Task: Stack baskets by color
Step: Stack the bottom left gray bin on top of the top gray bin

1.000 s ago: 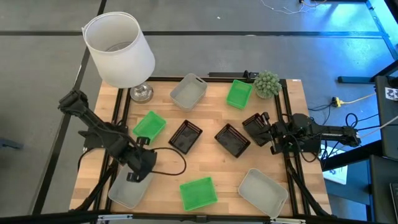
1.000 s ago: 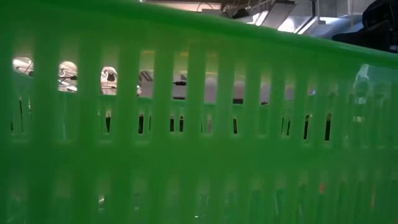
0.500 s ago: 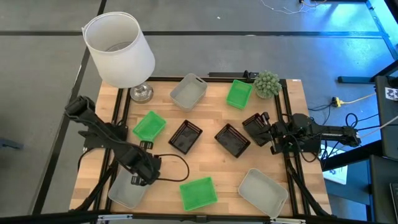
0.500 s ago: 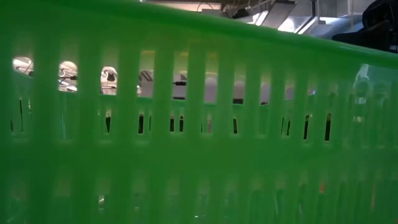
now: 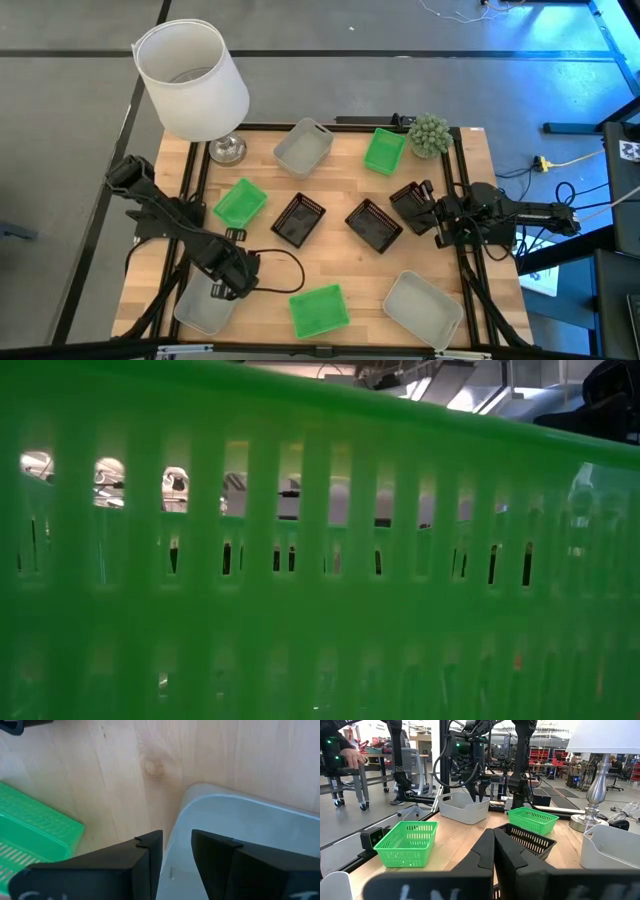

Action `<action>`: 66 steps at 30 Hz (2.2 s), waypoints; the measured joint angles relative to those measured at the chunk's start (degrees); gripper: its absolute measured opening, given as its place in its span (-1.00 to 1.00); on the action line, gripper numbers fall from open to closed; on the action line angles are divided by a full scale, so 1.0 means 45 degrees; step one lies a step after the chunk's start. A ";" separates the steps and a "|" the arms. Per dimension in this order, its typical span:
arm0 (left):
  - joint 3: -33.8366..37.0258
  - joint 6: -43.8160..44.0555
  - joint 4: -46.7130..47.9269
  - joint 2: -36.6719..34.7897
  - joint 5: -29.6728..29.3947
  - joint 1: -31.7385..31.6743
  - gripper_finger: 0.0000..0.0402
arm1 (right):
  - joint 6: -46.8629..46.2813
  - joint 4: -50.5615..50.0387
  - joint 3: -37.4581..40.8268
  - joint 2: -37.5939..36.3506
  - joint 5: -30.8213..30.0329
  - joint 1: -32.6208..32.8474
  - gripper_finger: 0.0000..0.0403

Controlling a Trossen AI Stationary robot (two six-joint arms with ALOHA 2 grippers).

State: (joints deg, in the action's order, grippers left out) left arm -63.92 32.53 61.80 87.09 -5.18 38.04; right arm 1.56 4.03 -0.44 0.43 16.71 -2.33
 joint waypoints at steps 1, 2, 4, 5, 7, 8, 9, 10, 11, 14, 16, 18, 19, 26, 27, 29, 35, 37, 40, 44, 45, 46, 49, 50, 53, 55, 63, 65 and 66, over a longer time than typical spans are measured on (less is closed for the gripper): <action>0.0000 0.0005 -0.0013 0.0000 -0.0003 0.0001 -0.53 | 0.0000 0.0000 0.0000 0.0000 0.0005 -0.0005 -1.00; 0.0000 0.0005 -0.0010 0.0000 -0.0004 0.0000 -0.53 | 0.0000 0.0000 -0.0002 0.0000 0.0004 -0.0005 -1.00; 0.0000 0.0052 -0.0010 0.0000 -0.0007 0.0000 -0.53 | -0.0008 -0.0005 -0.0001 -0.0003 0.0005 -0.0001 -1.00; 0.0005 0.0101 -0.0011 0.0000 -0.0005 0.0000 -0.53 | -0.0010 -0.0001 0.0001 0.0000 0.0005 -0.0002 -1.00; 0.0005 0.0310 -0.0048 0.0000 -0.0010 0.0000 -0.53 | 0.0018 -0.0005 0.0000 -0.0003 0.0004 -0.0005 -1.00; 0.0023 0.0389 -0.0135 0.0000 -0.0007 0.0000 -0.53 | 0.0034 -0.0005 -0.0002 -0.0002 0.0002 -0.0002 -1.00; 0.0058 0.0420 -0.0258 0.0000 -0.0007 0.0000 -0.53 | 0.0034 -0.0005 0.0001 -0.0001 0.0000 -0.0004 -1.00; 0.0112 0.0423 -0.0425 0.0000 -0.0007 0.0000 -0.53 | 0.0039 -0.0005 -0.0002 0.0000 0.0000 0.0000 -1.00; 0.0192 0.0423 -0.0624 0.0000 -0.0005 0.0000 -0.53 | 0.0039 -0.0005 0.0002 0.0000 0.0000 0.0000 -1.00; 0.0547 0.0507 -0.1067 -0.0001 0.0068 0.0001 -0.53 | 0.0024 -0.0005 -0.0002 0.0000 0.0000 -0.0001 -1.00; 0.0841 0.0733 -0.1185 -0.0005 0.0042 -0.0001 -0.53 | 0.0024 -0.0005 0.0000 0.0000 0.0000 -0.0005 -1.00; 0.1100 0.0743 -0.1181 -0.0005 0.0041 -0.0028 -0.53 | 0.0019 -0.0005 0.0001 -0.0001 0.0000 -0.0004 -1.00; 0.1233 0.0743 -0.1238 -0.0009 0.0037 -0.0033 -0.53 | 0.0019 -0.0005 0.0000 0.0000 0.0000 -0.0004 -1.00; 0.2206 0.0339 -0.2795 -0.0010 0.0114 -0.0034 -0.54 | 0.0029 -0.0005 0.0001 -0.0003 -0.0005 -0.0005 -1.00; 0.2270 0.0178 -0.2987 -0.0010 0.0196 -0.0034 -0.55 | 0.0034 -0.0005 0.0002 0.0000 -0.0005 -0.0003 -1.00; 0.2328 -0.0012 -0.3183 -0.0010 0.0329 -0.0101 -0.61 | 0.0027 -0.0005 -0.0002 0.0000 -0.0005 -0.0005 -1.00; 0.2336 0.0690 -0.3171 -0.0010 0.0769 -0.0879 -0.96 | 0.0053 0.0000 0.0002 0.0000 -0.0010 0.0000 -1.00; 0.2333 0.0986 -0.3216 -0.0044 0.0763 -0.1193 -0.98 | 0.0040 -0.0009 0.0000 0.0000 -0.0010 -0.0004 -1.00; 0.2134 0.0793 -0.3125 -0.0078 0.0759 -0.1678 -0.99 | -0.0046 -0.0010 -0.0001 -0.0001 -0.0026 -0.0005 -1.00; 0.1312 0.0028 -0.3027 -0.0073 0.0953 -0.2224 -1.00 | 0.0006 -0.0055 -0.0035 0.0000 -0.0267 -0.0001 -1.00; 0.1040 -0.0143 -0.2858 -0.0073 0.0945 -0.2325 -1.00 | -0.0096 -0.0105 -0.0107 0.0006 -0.0269 -0.0004 -1.00; 0.0759 -0.0382 -0.2683 -0.0073 0.0944 -0.2430 -1.00 | -0.0285 -0.0153 -0.0225 0.0020 -0.0349 -0.0005 -1.00; -0.0242 -0.1041 -0.2112 -0.0073 0.0946 -0.2774 -1.00 | -0.0728 -0.0965 -0.0883 0.0085 -0.1015 -0.0001 -1.00; -0.0584 -0.1176 -0.1896 -0.0073 0.0961 -0.2906 -1.00 | -0.0888 -0.1445 -0.1206 0.0168 -0.1175 -0.0005 -1.00; -0.1679 -0.1545 -0.0872 -0.0073 0.0811 -0.3355 -1.00 | -0.0963 -0.3041 -0.2334 0.0488 -0.1501 -0.0005 -1.00; -0.2539 -0.1793 -0.0233 -0.0073 0.0613 -0.3643 -1.00 | -0.1156 -0.3962 -0.3088 0.0862 -0.1790 -0.0005 -1.00; -0.6539 -0.3887 0.1478 -0.0078 -0.0744 -0.5357 -1.00 | -0.2270 -0.6511 -0.6313 0.3052 -0.2816 -0.0005 -1.00; -0.7252 -0.4566 0.1584 -0.0078 -0.0781 -0.5966 -1.00 | -0.2419 -0.7328 -0.7057 0.3649 -0.2948 -0.0005 -1.00; -0.7555 -0.4938 0.1587 -0.0078 -0.0794 -0.6296 -1.00 | -0.2433 -0.7701 -0.7407 0.3948 -0.2958 -0.0005 -1.00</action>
State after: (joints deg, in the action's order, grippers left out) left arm -97.92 10.31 68.95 86.74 -8.75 9.71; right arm -9.39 -30.62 -33.77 18.19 3.40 -2.35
